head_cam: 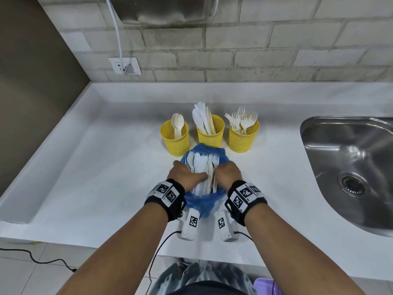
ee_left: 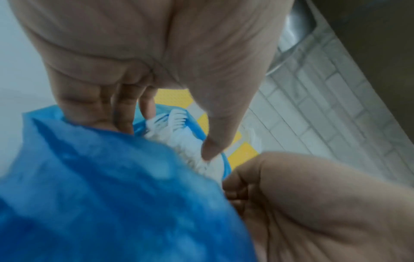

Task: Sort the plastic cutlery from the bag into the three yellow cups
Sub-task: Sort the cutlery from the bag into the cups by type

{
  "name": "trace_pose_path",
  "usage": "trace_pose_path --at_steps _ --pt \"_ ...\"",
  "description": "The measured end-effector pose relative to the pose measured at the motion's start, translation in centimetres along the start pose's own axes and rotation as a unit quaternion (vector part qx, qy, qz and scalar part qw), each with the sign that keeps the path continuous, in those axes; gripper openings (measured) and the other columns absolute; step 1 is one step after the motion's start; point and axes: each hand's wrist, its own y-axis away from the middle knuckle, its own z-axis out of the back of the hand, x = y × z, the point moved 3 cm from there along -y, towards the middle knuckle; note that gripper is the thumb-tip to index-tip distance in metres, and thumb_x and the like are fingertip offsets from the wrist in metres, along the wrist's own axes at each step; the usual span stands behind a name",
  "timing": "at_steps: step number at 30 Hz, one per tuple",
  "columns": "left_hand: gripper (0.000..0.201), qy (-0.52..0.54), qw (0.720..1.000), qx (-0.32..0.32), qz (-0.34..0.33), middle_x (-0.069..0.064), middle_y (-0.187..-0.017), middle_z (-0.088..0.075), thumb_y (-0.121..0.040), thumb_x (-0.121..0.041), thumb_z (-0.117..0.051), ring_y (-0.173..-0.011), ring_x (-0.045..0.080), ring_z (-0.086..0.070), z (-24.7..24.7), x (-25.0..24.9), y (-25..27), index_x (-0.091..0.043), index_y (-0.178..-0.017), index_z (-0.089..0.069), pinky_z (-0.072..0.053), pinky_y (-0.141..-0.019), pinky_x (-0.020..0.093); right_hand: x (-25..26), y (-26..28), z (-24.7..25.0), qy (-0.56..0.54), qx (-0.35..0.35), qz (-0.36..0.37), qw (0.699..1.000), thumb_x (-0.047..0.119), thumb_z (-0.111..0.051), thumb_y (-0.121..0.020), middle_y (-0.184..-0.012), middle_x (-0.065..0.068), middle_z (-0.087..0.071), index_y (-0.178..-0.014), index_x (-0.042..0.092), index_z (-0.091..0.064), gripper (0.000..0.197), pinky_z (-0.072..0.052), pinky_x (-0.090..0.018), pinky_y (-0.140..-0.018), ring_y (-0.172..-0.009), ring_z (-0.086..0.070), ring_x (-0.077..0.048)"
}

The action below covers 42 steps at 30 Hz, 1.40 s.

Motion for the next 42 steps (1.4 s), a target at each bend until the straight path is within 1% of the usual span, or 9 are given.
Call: trace_pose_path --at_steps 4,11,15,18,24,27,32,37,42 --pt "0.059 0.072 0.997 0.005 0.038 0.008 -0.097 -0.069 -0.069 -0.044 -0.081 -0.085 0.021 -0.067 0.6 0.6 -0.5 -0.003 -0.106 -0.059 -0.047 -0.061 0.025 -0.3 -0.4 0.0 0.039 0.04 -0.014 0.998 0.009 -0.048 -0.1 -0.123 -0.021 -0.067 -0.121 -0.005 -0.065 0.03 -0.053 -0.031 -0.092 -0.117 -0.064 -0.036" --pt "0.019 0.107 0.99 0.085 0.036 0.001 -0.054 -0.066 -0.081 -0.023 -0.079 -0.035 0.005 -0.058 0.5 0.7 -0.4 -0.007 -0.076 -0.068 -0.041 -0.037 0.013 -0.8 -1.8 -0.1 -0.13 0.064 -0.067 0.987 0.02 -0.056 -0.084 -0.076 -0.018 -0.068 -0.082 0.002 -0.064 0.019 -0.062 -0.051 -0.077 -0.073 -0.069 -0.035" --pt "0.015 0.115 0.989 0.094 0.028 0.003 -0.068 -0.071 -0.085 -0.023 -0.076 -0.045 0.006 -0.065 0.0 0.4 -0.6 -0.009 -0.087 -0.072 -0.045 -0.041 0.016 -0.3 -0.3 0.7 -0.146 0.071 -0.095 0.982 0.024 -0.054 -0.095 -0.07 -0.013 -0.058 -0.09 0.004 -0.062 0.022 -0.048 -0.035 -0.057 -0.059 -0.054 -0.026" --pt "0.02 0.13 0.986 0.105 0.021 0.007 -0.081 -0.076 -0.083 -0.022 -0.08 -0.07 0.018 -0.073 -0.5 0.3 -0.5 -0.008 -0.096 -0.074 -0.06 -0.061 0.025 -0.3 -0.2 0.4 -0.159 0.073 -0.083 0.981 0.033 -0.06 -0.086 -0.083 -0.013 -0.069 -0.102 0.004 -0.069 0.034 -0.054 -0.038 -0.067 -0.072 -0.065 -0.031" --pt "0.033 0.103 0.99 0.099 0.007 0.011 -0.086 -0.076 -0.082 -0.03 -0.082 -0.073 0.024 -0.074 -0.6 -0.1 -0.5 -0.003 -0.1 -0.072 -0.061 -0.06 0.029 0.1 0.3 1.1 -0.099 0.063 -0.044 0.992 0.031 -0.072 -0.078 -0.073 -0.014 -0.068 -0.092 -0.001 -0.071 0.034 -0.05 -0.033 -0.057 -0.064 -0.065 -0.03" --pt "0.027 0.08 0.993 0.09 0.005 0.003 -0.075 -0.07 -0.086 -0.034 -0.078 -0.061 0.015 -0.066 -0.5 -0.1 -0.4 -0.01 -0.092 -0.068 -0.047 -0.045 0.019 -0.3 -0.5 1.0 -0.081 0.052 -0.033 0.995 0.029 -0.069 -0.069 -0.085 -0.019 -0.074 -0.088 0.001 -0.069 0.034 -0.062 -0.046 -0.067 -0.078 -0.072 -0.036" --pt "0.035 0.16 0.975 0.149 0.042 0.013 -0.092 -0.077 -0.081 -0.027 -0.081 -0.087 0.033 -0.075 -1.0 -0.1 -0.1 -0.005 -0.108 -0.071 -0.063 -0.08 0.045 -2.5 -4.3 0.0 -0.108 0.059 -0.017 0.992 0.029 -0.064 -0.052 -0.086 -0.02 -0.075 -0.088 0.003 -0.071 0.044 -0.062 -0.06 -0.077 -0.082 -0.074 -0.04" --pt "0.029 0.236 0.949 0.194 0.084 0.008 -0.088 -0.076 -0.085 -0.017 -0.079 -0.073 0.021 -0.069 -1.8 -0.3 0.5 -0.007 -0.111 -0.071 -0.058 -0.062 0.03 -2.1 -2.5 0.7 -0.174 0.092 -0.042 0.98 0.027 -0.07 -0.046 -0.088 -0.02 -0.077 -0.096 0.001 -0.074 0.056 -0.061 -0.06 -0.082 -0.083 -0.076 -0.039" --pt "0.031 0.239 0.945 0.212 0.063 0.009 -0.1 -0.078 -0.082 -0.016 -0.081 -0.087 0.023 -0.074 -2.4 -0.3 0.7 -0.015 -0.112 -0.073 -0.062 -0.076 0.035 -2.5 -2.2 1.2 -0.187 0.111 -0.044 0.975 0.019 -0.083 -0.041 -0.09 -0.021 -0.078 -0.098 0.0 -0.077 0.06 -0.06 -0.062 -0.083 -0.084 -0.076 -0.04"
